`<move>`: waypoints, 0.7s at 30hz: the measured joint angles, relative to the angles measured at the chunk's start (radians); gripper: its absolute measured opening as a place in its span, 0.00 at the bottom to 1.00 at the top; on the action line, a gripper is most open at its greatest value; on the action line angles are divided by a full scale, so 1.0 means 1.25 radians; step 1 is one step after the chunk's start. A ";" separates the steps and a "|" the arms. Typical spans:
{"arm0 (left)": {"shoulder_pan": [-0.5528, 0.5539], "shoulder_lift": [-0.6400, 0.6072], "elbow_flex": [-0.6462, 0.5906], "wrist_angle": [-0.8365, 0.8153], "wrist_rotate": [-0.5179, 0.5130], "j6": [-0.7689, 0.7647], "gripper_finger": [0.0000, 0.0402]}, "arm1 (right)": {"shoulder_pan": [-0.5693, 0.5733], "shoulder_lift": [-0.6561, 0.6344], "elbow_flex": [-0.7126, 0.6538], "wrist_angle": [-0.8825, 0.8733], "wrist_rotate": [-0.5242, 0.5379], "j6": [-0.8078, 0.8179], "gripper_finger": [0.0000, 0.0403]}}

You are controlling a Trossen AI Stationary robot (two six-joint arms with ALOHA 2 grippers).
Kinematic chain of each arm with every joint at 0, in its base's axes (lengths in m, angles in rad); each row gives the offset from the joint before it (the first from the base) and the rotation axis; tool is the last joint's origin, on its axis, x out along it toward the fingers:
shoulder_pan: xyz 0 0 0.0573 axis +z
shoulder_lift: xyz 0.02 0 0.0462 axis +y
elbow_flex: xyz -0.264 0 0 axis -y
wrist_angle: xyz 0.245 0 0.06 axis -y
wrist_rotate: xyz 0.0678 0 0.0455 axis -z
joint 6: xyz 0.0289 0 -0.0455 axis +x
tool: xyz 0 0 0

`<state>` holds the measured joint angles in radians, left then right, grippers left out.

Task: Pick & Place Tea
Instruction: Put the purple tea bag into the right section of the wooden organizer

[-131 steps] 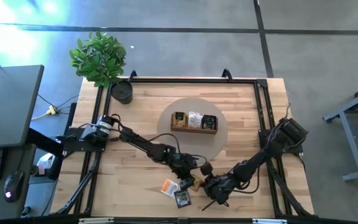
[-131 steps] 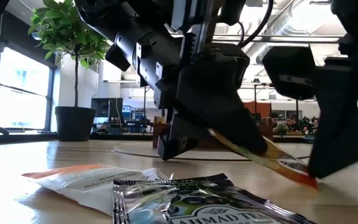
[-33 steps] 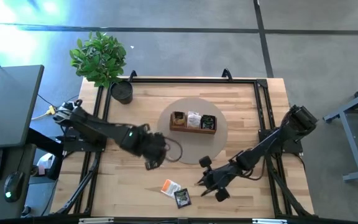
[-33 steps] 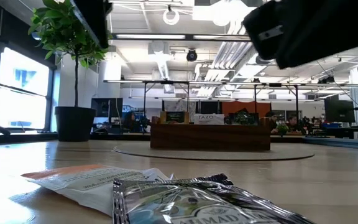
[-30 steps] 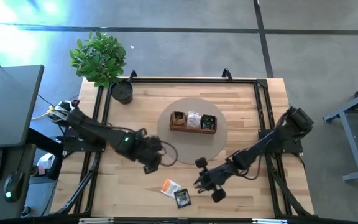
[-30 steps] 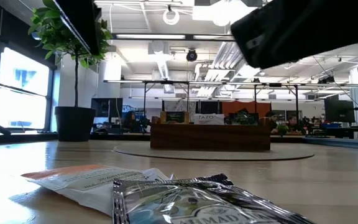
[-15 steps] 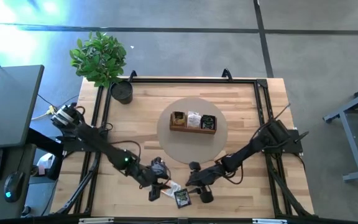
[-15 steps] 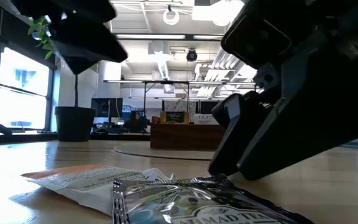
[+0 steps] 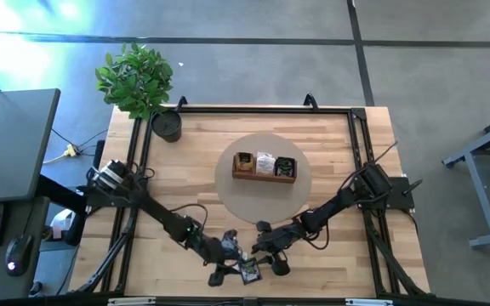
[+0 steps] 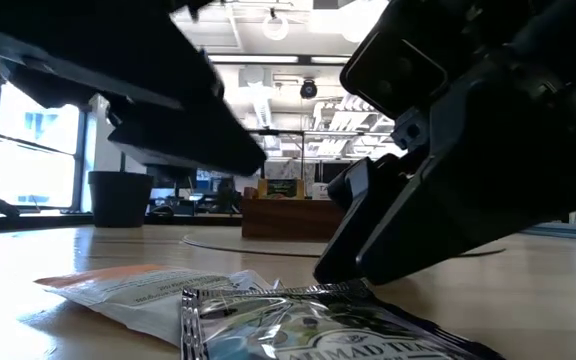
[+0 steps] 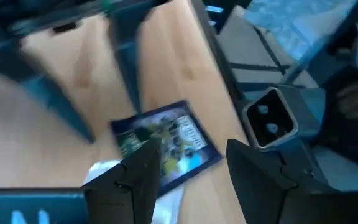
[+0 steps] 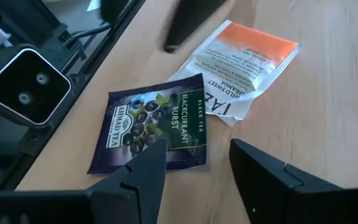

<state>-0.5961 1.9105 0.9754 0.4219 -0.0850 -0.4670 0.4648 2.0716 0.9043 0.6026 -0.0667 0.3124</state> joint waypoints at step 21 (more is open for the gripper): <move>0.016 0.075 0.054 -0.008 0.085 0.063 0.45 | 0.000 0.001 -0.002 0.010 -0.014 -0.020 0.40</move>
<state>-0.5756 2.0045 1.0431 0.4114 0.0210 -0.3884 0.4642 2.0727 0.9022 0.6147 -0.0845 0.2874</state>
